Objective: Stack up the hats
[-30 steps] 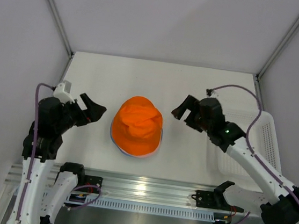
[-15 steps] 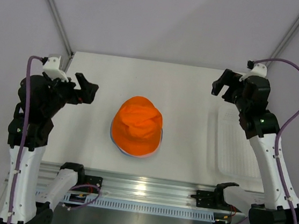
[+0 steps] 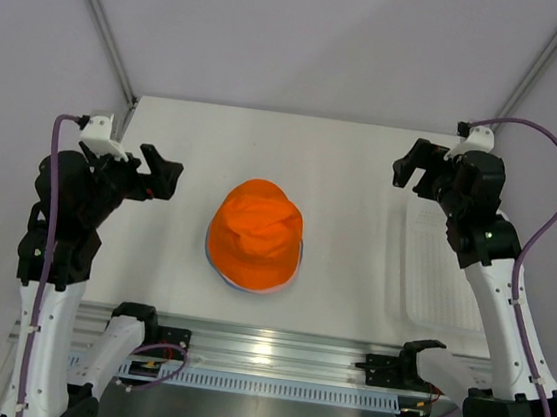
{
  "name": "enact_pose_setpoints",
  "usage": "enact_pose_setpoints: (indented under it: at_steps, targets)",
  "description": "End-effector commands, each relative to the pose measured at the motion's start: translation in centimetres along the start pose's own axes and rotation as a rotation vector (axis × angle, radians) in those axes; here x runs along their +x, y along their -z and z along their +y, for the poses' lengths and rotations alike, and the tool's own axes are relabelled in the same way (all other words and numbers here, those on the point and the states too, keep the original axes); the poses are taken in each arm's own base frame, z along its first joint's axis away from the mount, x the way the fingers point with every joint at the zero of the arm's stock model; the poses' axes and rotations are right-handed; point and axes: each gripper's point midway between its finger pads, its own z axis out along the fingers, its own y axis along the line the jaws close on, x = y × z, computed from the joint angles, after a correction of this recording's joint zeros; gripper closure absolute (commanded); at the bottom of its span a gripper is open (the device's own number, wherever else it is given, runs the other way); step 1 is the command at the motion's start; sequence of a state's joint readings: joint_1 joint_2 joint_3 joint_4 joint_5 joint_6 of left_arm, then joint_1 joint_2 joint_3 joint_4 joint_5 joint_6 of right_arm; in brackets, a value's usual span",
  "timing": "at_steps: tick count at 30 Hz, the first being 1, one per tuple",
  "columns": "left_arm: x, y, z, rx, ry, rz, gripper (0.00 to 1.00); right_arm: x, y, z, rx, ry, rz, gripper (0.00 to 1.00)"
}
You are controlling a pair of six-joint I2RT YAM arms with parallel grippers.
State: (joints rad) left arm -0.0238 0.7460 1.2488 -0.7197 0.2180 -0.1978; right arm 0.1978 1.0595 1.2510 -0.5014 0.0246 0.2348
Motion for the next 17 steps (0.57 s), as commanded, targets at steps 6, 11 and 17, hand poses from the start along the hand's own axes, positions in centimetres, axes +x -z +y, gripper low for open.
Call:
enact_pose_setpoints:
  at_steps: [6, 11, 17]
  targets:
    - [0.05, 0.01, 0.58, -0.03, -0.008, -0.012, 0.0, -1.72, 0.5, 1.16, -0.054, -0.014, -0.046, 0.0]
    - [0.14, 0.05, 1.01, -0.056, 0.004, -0.012, 0.01, -1.58, 0.48, 1.1, -0.051, -0.009, -0.043, 0.0]
    - [0.39, 0.1, 1.34, -0.076, 0.015, -0.007, 0.0, -1.8, 0.66, 1.22, -0.06, -0.003, -0.05, 0.0]
